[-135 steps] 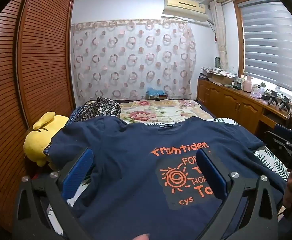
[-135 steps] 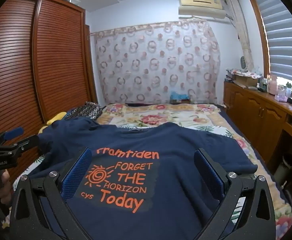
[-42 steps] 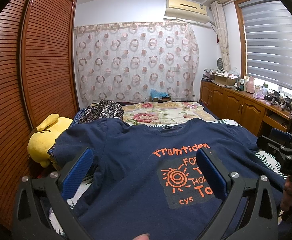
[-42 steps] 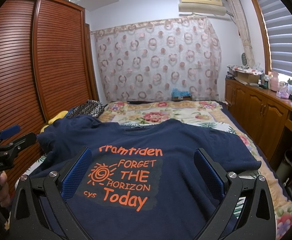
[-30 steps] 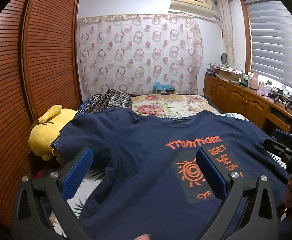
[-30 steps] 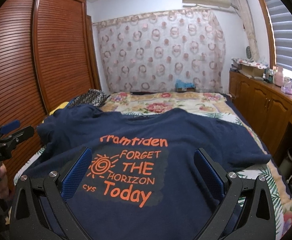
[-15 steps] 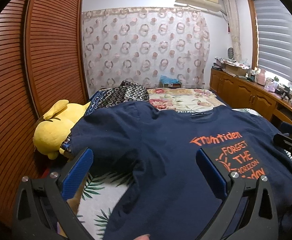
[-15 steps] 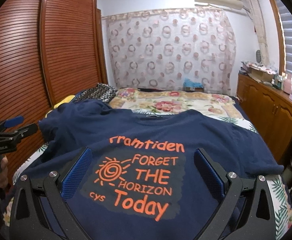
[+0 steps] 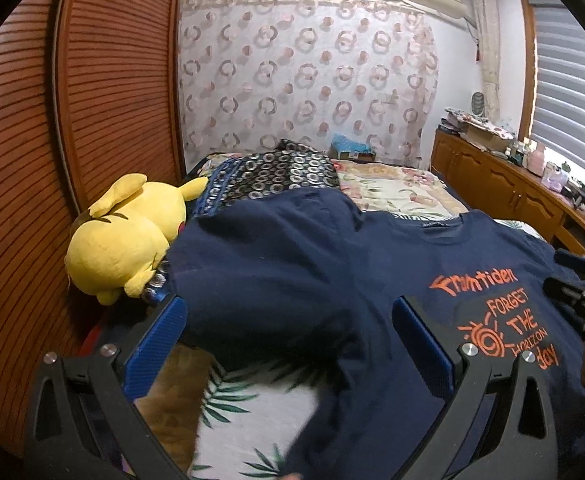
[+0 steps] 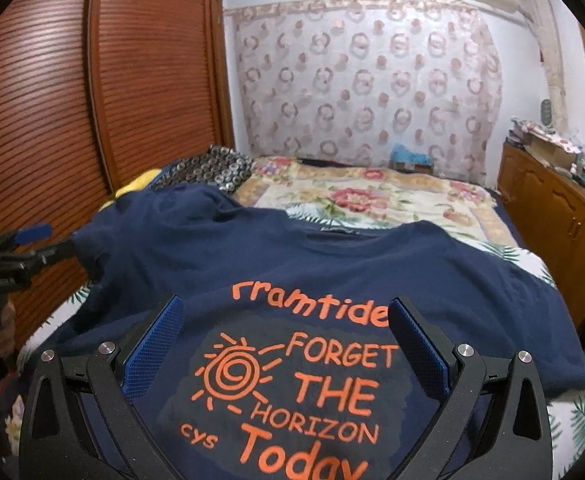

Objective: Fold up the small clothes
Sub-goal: 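Grasp the navy T-shirt's side edge with the left gripper and lift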

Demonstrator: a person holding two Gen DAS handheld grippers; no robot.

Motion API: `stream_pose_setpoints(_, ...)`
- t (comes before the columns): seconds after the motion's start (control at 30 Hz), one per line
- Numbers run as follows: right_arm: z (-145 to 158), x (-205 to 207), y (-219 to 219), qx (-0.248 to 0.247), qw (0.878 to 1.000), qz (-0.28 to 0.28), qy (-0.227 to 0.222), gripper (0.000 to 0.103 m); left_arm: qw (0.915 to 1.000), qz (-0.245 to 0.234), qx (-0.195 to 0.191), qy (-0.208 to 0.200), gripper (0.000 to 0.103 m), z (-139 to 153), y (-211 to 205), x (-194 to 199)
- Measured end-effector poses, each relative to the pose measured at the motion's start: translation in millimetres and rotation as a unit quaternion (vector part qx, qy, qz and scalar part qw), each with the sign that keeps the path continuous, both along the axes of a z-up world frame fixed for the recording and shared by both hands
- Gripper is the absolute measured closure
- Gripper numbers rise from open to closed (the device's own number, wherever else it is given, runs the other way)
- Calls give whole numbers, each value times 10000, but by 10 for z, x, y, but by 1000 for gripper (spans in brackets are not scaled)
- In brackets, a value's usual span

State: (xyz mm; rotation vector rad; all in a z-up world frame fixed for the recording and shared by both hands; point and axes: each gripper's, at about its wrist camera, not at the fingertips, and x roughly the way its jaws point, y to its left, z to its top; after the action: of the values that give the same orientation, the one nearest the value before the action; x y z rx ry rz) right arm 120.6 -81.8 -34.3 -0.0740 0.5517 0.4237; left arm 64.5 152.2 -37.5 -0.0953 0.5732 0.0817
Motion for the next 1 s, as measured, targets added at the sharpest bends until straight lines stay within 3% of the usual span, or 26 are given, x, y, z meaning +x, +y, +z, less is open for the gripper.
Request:
stream_pose_setpoints(0.2,-129,282,109,-151,9991,233,305,0,9991,194,-337,176,15,-47,395,125)
stream_pose_setpoints(0.37,-239,486,164,-210,9971,378,631,0,9961,258,-719,452,46,-150,650,276)
stream_pose_setpoints(0.5,-268,588,179,-240,9959,445,748,0,9951,296,-757,565,48,-184,706,376)
stream_pose_setpoints(0.67,-316,686,169,-203,9946,491,895,0,9939,322,-698,790,61,-216,736,481)
stream_pose_setpoints(0.8,-353,729,155,-218,9939,512,951,0,9907,538,-729,1011,61,-279,836,551)
stream_pose_setpoints(0.9,-363,752,90,-167,9937,476,1001,0,9900,380,-816,1083,62,-324,833,564)
stream_pose_setpoints(0.97,-358,749,66,-125,9938,462,1008,0,9905,294,-768,1105,81,-333,796,566)
stream_pose_setpoints(1.0,-352,744,55,-109,9939,450,1003,0,9903,298,-718,1155,83,-340,790,574)
